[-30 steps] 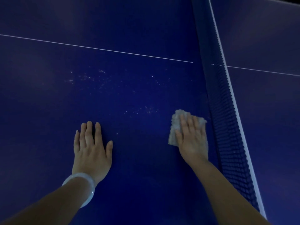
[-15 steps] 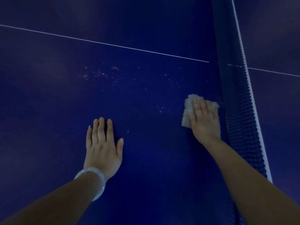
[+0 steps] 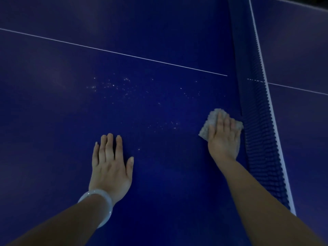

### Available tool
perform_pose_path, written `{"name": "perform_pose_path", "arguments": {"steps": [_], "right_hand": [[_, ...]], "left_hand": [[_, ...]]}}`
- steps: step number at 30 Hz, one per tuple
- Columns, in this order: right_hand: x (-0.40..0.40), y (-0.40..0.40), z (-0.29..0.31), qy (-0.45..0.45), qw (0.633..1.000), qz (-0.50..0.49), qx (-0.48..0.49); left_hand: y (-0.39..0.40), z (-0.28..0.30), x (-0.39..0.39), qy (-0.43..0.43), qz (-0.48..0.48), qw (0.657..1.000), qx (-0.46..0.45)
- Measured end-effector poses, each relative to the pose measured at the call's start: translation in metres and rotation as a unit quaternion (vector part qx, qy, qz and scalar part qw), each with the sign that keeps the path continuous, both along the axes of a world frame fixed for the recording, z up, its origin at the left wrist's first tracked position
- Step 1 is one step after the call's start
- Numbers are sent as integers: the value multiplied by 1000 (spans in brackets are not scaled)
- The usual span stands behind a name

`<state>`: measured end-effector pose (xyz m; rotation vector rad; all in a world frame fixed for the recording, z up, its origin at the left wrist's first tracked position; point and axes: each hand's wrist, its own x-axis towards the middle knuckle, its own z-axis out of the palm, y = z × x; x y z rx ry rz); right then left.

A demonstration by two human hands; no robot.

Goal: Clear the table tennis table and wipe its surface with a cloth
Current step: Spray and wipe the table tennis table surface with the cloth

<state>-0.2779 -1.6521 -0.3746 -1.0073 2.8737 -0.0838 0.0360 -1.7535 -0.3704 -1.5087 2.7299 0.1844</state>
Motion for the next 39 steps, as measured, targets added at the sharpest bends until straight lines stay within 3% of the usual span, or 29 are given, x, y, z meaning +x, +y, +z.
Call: {"name": "perform_pose_path", "arguments": {"steps": [3, 10, 14, 21, 24, 31, 36, 39], "right_hand": [[3, -4, -2, -12, 999, -39, -9], [4, 6, 3, -34, 996, 80, 22], [4, 2, 2, -30, 997, 66, 22], [-6, -8, 2, -55, 998, -24, -10], [-30, -19, 1, -61, 998, -24, -10], [-107, -72, 6, -69, 997, -19, 7], [-111, -132, 18, -114, 990, -81, 31], [-74, -175, 28, -71, 994, 19, 77]], "left_hand": [[0, -1, 1, -1, 0, 1000, 2], [2, 10, -3, -9, -3, 1000, 7], [0, 21, -23, 26, -29, 999, 11], [9, 10, -84, -65, -30, 997, 23], [10, 7, -83, -51, -30, 998, 5], [9, 6, -83, -27, -38, 999, 9], [10, 6, -83, -23, -37, 999, 6], [9, 5, -83, -28, -33, 999, 11]]}}
